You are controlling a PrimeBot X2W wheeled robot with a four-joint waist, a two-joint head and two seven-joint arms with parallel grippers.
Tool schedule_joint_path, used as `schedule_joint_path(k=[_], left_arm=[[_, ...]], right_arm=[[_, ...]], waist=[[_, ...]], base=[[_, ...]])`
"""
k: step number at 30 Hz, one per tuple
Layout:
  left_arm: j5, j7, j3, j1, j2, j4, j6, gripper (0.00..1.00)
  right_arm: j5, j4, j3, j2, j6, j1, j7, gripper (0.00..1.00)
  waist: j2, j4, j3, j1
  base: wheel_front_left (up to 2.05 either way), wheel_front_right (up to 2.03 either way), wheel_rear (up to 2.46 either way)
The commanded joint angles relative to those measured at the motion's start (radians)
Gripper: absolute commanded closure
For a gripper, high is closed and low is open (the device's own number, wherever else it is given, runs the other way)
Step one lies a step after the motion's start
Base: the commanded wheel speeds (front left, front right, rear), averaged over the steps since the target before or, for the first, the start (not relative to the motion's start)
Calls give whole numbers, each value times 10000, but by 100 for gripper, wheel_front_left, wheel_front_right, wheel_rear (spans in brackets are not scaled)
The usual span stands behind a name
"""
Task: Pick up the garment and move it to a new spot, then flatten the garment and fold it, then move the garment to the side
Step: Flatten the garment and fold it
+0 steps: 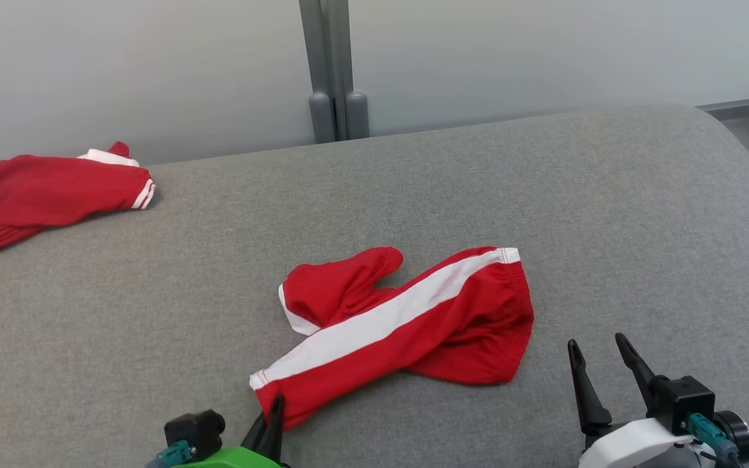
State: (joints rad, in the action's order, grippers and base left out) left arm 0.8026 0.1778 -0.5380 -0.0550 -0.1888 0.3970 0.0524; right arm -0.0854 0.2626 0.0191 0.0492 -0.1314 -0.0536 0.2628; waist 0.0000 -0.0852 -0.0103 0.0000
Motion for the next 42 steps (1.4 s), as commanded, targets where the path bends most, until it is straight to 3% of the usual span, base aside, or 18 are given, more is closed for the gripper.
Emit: schedule_joint_path(k=[1, 5, 6, 7, 8, 9, 14, 29, 42], left_arm=[[-39, 103, -9, -133, 86, 169, -72, 100], [-147, 404, -27, -309, 303, 997, -168, 100], [-214, 485, -32, -335, 350, 1204, -165, 91], [-247, 552, -9, -345, 387, 1346, -173, 71], [-321, 624, 26, -374, 397, 1471, -163, 31], [-400, 703, 87, -416, 398, 1577, -129, 0], [-812, 880, 479, -410, 514, 1652, -115, 0], [-3253, 878, 1950, 67, 776, -191, 137, 0], [-4158, 880, 2911, 598, 1100, -228, 77, 0]], right_arm=[[40, 25, 38, 22, 14, 110, 31, 0], [83, 73, 37, 22, 14, 156, 31, 0], [87, 86, 15, 24, 14, 172, 31, 0], [93, 94, -1, 24, 14, 182, 31, 0], [97, 103, -13, 24, 14, 188, 31, 0], [105, 110, -38, 24, 14, 189, 31, 0], [85, 84, -158, 22, 14, 194, 31, 0], [77, -59, -145, 24, 14, 470, 31, 0], [-109, 64, -18, 24, 14, 600, 31, 0]], waist=[[0, -68, 47, 0], [0, -169, 78, 0], [0, -180, 74, 0], [0, -182, 67, 0], [0, -180, 56, 0], [0, -171, 37, 0], [0, -1, -126, 0], [0, 515, -723, 0], [0, 669, -782, 0]], base=[[0, 0, 0], [0, 0, 0], [0, 0, 0], [0, 0, 0], [0, 0, 0], [0, 0, 0], [0, 0, 0], [0, 0, 0], [0, 0, 0]])
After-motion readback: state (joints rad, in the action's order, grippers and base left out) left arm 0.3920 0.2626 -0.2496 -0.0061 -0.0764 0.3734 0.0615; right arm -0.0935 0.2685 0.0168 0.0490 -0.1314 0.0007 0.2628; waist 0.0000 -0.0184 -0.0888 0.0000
